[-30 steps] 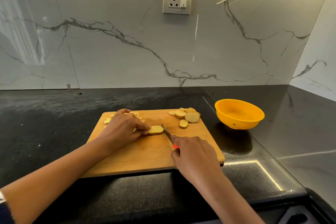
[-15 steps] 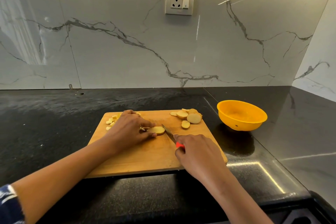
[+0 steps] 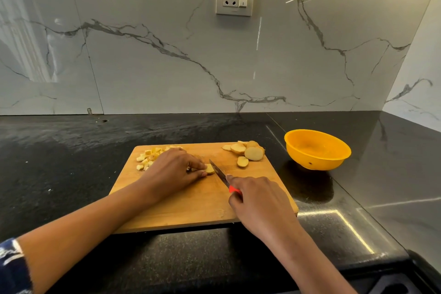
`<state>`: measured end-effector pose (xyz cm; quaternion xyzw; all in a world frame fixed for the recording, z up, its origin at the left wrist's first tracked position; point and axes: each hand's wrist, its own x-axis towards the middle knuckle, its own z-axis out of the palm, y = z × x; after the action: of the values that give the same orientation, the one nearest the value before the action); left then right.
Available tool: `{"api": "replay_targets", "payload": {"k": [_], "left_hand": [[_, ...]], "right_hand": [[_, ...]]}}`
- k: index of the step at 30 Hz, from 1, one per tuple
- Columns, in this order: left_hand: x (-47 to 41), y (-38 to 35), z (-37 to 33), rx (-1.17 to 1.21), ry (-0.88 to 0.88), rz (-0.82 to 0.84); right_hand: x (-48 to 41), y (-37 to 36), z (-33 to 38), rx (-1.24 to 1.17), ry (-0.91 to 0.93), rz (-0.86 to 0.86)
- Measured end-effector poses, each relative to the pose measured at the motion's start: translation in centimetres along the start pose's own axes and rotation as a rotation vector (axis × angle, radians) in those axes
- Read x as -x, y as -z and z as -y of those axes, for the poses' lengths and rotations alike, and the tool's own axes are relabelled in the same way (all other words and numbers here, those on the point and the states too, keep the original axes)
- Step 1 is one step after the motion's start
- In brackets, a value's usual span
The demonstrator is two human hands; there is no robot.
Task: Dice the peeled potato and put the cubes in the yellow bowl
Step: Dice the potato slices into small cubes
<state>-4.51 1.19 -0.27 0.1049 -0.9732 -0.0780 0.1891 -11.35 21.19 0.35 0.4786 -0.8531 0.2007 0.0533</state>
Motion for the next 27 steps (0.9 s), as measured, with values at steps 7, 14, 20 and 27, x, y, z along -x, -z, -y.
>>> {"api": "replay_targets", "payload": {"k": [7, 14, 20, 27], "left_hand": [[0.1, 0.0, -0.2, -0.018, 0.000, -0.008], [0.1, 0.0, -0.4, -0.016, 0.003, 0.001], [0.4, 0.0, -0.8, -0.012, 0.021, -0.030], [0.7, 0.2, -0.9, 0.040, 0.078, -0.049]], "right_hand": [[-0.4, -0.4, 0.3, 0.025, 0.027, 0.019], [-2.6, -0.3, 1.1, 0.053, 0.028, 0.130], [-0.4, 0.0, 0.7, 0.115, 0.073, 0.133], [1.8, 0.7, 0.3, 0.032, 0.034, 0.078]]}}
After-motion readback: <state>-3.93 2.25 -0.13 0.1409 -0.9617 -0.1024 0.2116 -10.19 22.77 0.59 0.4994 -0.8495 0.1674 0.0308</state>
